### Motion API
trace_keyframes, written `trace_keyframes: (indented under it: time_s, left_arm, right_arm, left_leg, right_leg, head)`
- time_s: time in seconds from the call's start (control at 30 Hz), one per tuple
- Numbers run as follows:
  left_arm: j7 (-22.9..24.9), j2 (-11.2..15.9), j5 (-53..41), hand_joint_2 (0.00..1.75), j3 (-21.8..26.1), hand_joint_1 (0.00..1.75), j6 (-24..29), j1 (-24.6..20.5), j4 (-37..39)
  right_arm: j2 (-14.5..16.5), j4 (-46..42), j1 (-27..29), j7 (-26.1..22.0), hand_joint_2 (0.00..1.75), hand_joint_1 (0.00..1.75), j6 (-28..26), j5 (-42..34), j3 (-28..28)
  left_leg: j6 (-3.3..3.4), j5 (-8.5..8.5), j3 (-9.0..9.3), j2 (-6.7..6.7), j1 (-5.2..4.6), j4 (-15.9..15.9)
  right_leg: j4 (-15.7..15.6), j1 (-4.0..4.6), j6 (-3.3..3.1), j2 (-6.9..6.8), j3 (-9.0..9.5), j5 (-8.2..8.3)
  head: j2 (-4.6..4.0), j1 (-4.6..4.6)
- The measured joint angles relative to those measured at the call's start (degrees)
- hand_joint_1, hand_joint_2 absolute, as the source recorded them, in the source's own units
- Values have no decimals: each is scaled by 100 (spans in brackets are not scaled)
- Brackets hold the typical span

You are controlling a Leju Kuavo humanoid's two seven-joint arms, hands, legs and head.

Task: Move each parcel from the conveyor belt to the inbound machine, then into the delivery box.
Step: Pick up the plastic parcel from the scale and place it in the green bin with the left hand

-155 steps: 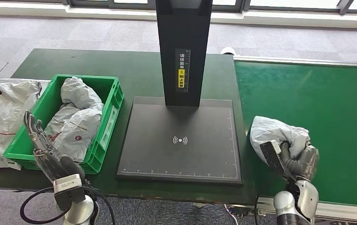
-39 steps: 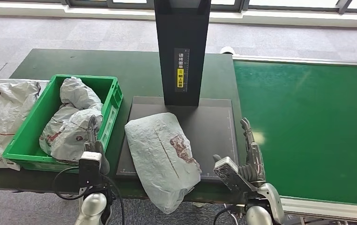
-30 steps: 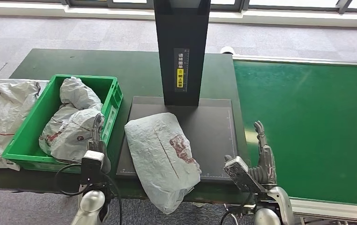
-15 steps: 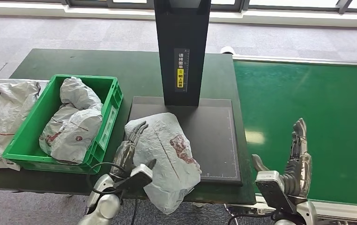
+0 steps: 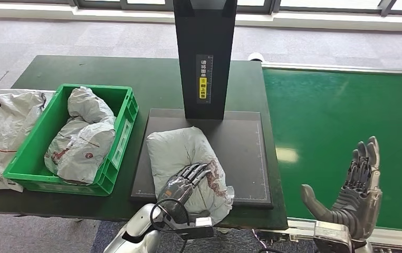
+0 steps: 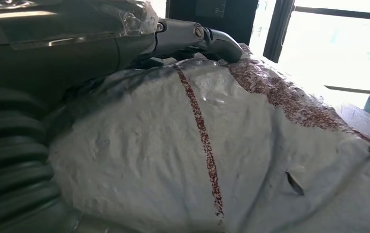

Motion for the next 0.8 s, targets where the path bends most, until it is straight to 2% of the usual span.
trace_keyframes:
  time_s: [0.07,0.2,0.5,0.8]
  left_arm:
    - [9,-14,-18,175,-31,4,-17,-46,94]
    - [37,-42,-141,175,-81,175,-90,-144,265]
    - [36,-75,-297,175,-132,175,499,-192,345]
    - [-146,-30,246,175,-73,175,1327,115,-564]
  right_arm:
    - [8,-34,5,-3,175,0,2,-5,-31]
    - [38,-72,-1,7,175,0,17,19,-55]
    - [92,-80,-32,-83,175,0,8,6,-63]
    - [110,-78,-56,-93,175,0,-110,-79,-63]
  left_leg:
    - [0,0,1,0,0,0]
    - [2,-1,9,0,0,0]
    - [4,0,24,-1,0,-1]
    - [6,7,18,-1,0,-1]
  right_leg:
    - [0,0,0,-1,3,0]
    - [0,-1,1,-3,13,0]
    - [0,0,6,-5,32,-2]
    - [2,0,5,-4,26,4]
  head:
    - [0,1]
    - [0,0]
    - [0,1]
    - [0,2]
